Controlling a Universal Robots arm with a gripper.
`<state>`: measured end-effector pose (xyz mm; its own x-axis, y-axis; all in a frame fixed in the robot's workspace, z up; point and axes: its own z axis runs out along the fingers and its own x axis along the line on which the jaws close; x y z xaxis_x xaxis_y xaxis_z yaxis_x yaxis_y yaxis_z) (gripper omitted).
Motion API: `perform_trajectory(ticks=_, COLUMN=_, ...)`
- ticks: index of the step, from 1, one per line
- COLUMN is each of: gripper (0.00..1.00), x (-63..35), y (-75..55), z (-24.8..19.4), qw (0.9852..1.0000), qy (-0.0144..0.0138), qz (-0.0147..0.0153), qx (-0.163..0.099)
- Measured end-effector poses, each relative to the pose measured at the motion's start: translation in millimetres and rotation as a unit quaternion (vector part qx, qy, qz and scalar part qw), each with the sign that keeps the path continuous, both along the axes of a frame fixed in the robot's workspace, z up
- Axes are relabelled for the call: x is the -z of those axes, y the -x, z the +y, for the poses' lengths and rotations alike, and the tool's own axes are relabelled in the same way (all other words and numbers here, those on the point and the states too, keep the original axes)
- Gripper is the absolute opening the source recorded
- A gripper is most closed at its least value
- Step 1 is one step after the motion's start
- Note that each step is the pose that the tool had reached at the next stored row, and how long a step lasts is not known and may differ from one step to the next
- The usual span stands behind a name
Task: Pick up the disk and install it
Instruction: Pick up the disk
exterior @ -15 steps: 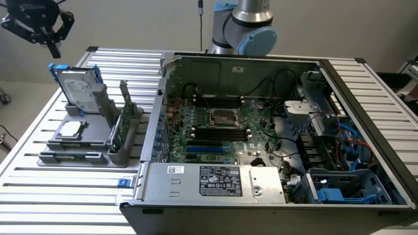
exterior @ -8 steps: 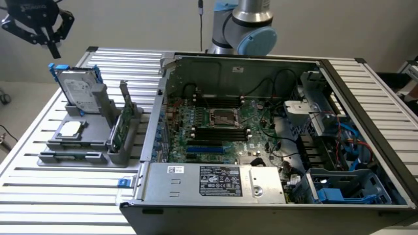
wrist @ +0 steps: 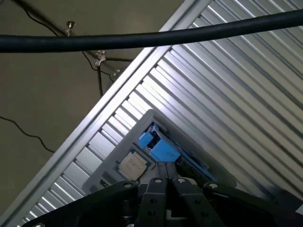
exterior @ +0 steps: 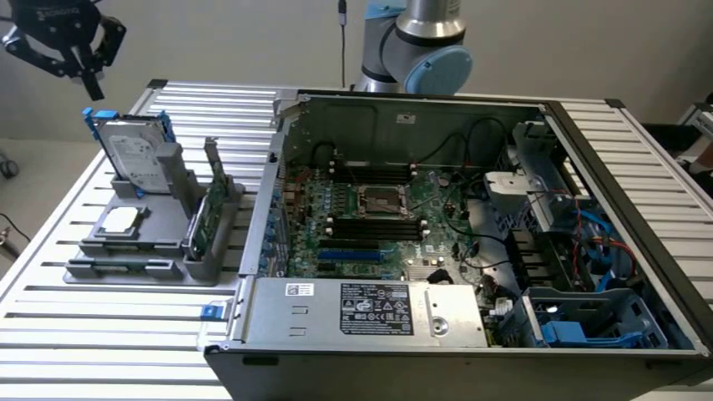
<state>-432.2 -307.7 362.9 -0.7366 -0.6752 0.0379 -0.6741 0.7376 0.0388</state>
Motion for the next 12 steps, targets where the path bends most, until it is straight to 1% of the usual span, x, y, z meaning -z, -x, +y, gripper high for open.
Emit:
perform_trajectory(ticks=3, gripper=0.11, x=0.1, y=0.0, z=0.0, qw=0.9996, qy=-0.0002, qz=0.0000, qx=-0.027)
perform_trajectory(ticks=6, gripper=0.11, x=0.2, y=0.0, z=0.0, qw=0.9985, qy=-0.0009, qz=0.0000, qx=-0.055)
perform_trajectory(ticks=9, gripper=0.11, x=0.4, y=0.0, z=0.0, qw=0.9967, qy=-0.0023, qz=0.0000, qx=-0.082)
perform_trajectory(ticks=12, gripper=0.11, x=0.8, y=0.0, z=0.0, qw=0.9941, qy=-0.0039, qz=-0.0001, qx=-0.108)
